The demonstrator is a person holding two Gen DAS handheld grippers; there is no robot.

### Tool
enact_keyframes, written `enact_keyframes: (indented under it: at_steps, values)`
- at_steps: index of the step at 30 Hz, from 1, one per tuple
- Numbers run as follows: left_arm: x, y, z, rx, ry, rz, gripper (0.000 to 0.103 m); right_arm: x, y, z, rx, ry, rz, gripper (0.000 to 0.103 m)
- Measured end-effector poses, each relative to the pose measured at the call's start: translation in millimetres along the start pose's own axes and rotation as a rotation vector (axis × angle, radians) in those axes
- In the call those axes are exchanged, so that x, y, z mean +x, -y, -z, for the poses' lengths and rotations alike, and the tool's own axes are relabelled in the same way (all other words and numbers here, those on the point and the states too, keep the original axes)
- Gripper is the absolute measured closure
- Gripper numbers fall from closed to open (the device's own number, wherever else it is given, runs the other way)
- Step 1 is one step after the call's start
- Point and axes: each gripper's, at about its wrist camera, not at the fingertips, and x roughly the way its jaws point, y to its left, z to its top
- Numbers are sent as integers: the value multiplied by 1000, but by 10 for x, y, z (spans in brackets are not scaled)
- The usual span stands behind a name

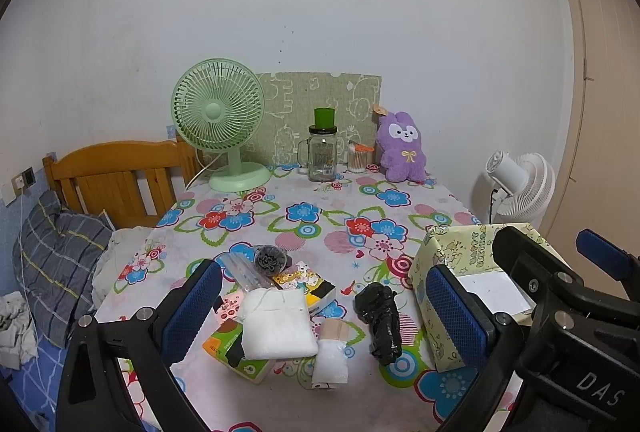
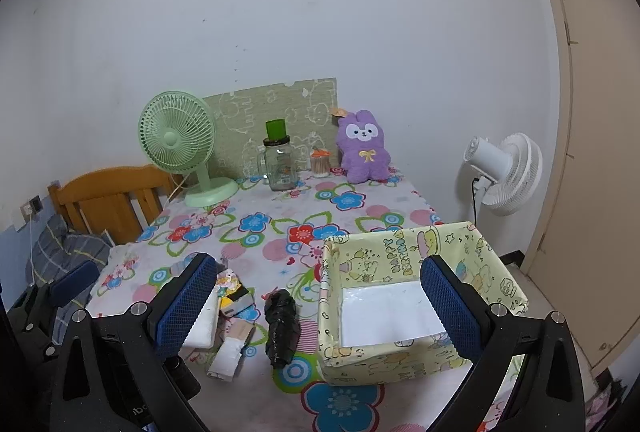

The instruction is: Organize soft objects

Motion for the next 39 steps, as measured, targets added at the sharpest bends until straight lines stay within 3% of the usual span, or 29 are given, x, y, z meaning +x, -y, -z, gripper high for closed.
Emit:
enact_keyframes:
  at_steps: [22, 39]
  values:
    - [190, -155, 222, 21, -17, -40, 10, 284, -309, 211, 2, -55, -16, 1]
    - [577, -393, 600, 1, -154, -19, 11, 648, -580, 609, -2, -166, -59, 6]
